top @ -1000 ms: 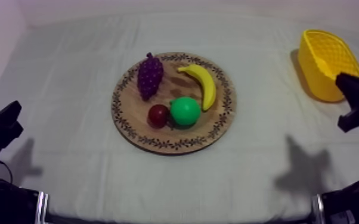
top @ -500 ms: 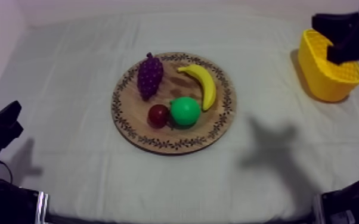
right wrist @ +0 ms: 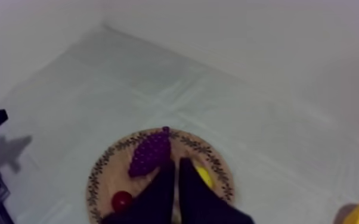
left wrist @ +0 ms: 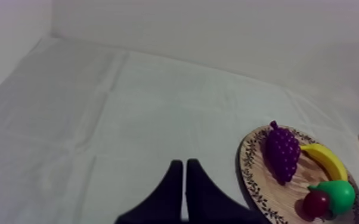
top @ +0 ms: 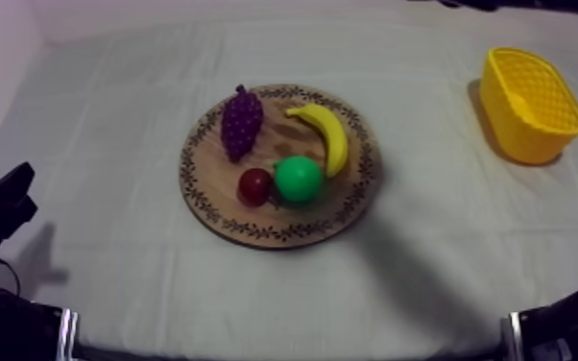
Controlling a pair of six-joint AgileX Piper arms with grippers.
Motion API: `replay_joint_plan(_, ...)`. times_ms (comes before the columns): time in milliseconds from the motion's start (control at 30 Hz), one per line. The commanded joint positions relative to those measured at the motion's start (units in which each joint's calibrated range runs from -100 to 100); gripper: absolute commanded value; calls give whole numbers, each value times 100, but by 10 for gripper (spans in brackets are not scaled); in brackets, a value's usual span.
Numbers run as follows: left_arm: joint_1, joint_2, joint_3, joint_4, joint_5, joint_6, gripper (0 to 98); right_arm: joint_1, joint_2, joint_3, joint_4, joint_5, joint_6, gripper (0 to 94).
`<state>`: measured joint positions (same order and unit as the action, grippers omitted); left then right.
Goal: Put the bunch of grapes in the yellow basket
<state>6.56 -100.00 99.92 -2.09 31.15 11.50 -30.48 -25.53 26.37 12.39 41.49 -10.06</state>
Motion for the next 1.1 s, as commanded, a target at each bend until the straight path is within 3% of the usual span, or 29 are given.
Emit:
replay_joint_plan(0, -1, 0, -4, 1, -3, 0, 1, -127, 532, -504, 92, 215, -243, 4)
replay_joint_plan(333, -1, 0, -4, 1, -3, 0, 1, -380, 2118, -2348, 396, 1467, -889, 4)
replay_joint_plan(633, -1, 0, -4, 1, -3, 0, 1, -440, 3473, -4155, 475, 2479, -1190, 4)
replay_joint_plan(1067, -1, 0, -4, 1, -3, 0, 1, -578, 4844, -5191, 724, 3315, -1772, 3)
